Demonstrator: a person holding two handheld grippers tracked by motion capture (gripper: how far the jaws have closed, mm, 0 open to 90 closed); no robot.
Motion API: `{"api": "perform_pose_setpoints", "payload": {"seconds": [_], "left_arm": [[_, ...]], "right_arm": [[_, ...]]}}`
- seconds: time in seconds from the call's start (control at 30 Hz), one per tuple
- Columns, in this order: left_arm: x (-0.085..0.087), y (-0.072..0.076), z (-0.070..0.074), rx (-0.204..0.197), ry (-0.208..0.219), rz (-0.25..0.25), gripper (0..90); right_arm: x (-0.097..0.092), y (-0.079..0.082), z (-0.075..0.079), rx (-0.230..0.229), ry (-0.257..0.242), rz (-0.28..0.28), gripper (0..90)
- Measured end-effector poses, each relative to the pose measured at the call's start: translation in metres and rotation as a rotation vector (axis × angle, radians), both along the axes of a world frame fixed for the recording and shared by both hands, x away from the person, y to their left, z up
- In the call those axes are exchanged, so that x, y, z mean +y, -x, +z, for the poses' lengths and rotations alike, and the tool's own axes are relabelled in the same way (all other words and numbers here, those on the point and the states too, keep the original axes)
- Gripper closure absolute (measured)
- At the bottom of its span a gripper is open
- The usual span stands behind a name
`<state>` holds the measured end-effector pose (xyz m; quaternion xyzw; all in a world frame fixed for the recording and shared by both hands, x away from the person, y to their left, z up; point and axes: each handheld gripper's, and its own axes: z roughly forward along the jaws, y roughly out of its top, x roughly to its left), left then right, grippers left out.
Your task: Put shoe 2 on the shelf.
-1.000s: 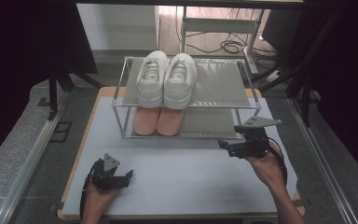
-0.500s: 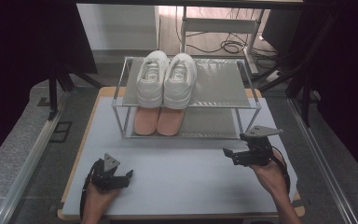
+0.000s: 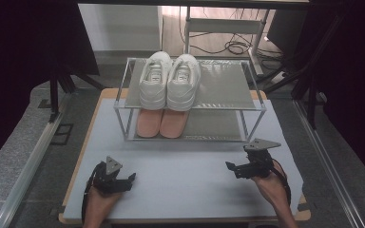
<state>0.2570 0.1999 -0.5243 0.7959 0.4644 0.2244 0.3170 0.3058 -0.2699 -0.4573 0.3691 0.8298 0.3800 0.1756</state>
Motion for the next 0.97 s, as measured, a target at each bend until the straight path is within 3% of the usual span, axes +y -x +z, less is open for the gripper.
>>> {"api": "perform_pose_setpoints", "payload": {"seconds": [0.33,0.73,0.97], "left_arm": [[0.000,0.000,0.000,0.000,0.001,0.000,15.6],[0.000,0.000,0.000,-0.002,-0.001,0.001,15.6],[-0.001,0.000,0.000,-0.006,0.002,0.002,15.6]], "right_arm": [[0.002,0.000,-0.032,0.029,0.009,-0.011,0.0],[0.012,0.001,-0.066,0.064,0.063,-0.005,0.0],[0.011,0.001,-0.067,0.067,0.054,-0.009,0.0]]}}
